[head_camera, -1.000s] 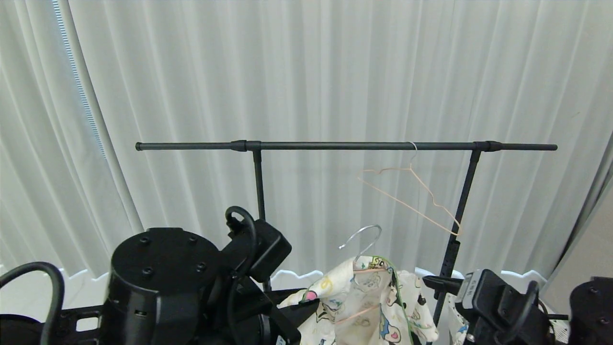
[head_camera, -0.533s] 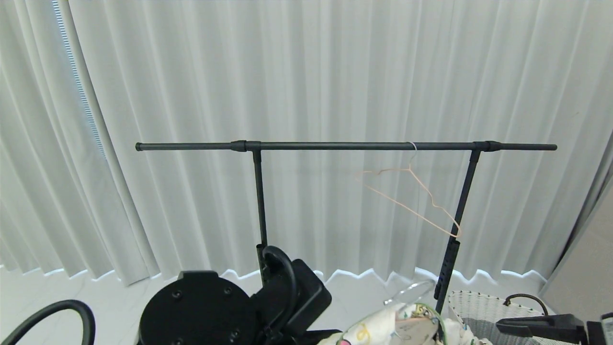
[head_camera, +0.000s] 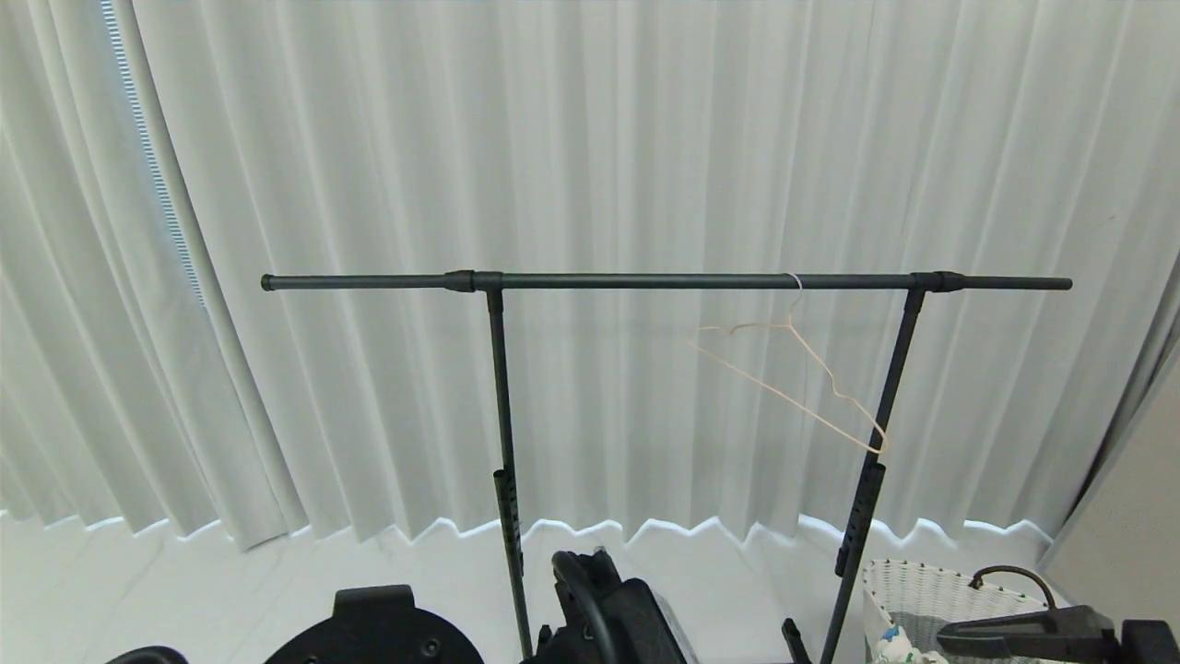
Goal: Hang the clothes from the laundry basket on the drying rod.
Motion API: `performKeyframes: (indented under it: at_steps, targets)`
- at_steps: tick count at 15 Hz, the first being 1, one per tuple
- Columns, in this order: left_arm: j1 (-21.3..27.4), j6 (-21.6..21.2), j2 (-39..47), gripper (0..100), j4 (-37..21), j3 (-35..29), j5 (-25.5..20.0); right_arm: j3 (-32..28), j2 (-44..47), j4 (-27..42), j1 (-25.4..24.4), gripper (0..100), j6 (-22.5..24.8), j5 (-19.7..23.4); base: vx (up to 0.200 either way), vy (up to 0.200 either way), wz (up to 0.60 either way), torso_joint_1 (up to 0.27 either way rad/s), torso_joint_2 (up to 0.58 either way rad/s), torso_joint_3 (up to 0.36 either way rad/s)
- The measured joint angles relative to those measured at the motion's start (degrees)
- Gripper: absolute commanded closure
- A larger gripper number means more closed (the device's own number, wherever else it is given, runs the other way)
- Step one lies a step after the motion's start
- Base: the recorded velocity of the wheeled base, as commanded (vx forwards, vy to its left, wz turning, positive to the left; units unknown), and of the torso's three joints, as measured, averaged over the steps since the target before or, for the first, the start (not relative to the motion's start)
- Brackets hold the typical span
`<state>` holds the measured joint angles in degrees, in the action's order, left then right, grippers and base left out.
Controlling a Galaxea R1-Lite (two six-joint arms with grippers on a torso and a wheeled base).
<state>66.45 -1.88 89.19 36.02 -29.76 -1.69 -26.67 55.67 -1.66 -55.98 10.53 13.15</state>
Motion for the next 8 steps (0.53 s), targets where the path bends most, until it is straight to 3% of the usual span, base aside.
performKeyframes:
  at_steps: [3, 8]
  targets:
    - [-0.24, -4.25, 0.0, 100, 2.4, 2.47, -1.3, -1.11, 3.17, -0.45, 0.35, 0, 1.45, 1.12, 0.0, 0.0, 0.0, 0.0, 0.0, 0.0]
    - [-0.74, -4.33, -0.29, 100, 4.6, 3.05, -2.49, -1.99, 10.36, -4.17, 4.5, 0, 11.06, 5.89, 0.0, 0.0, 0.0, 0.0, 0.0, 0.0]
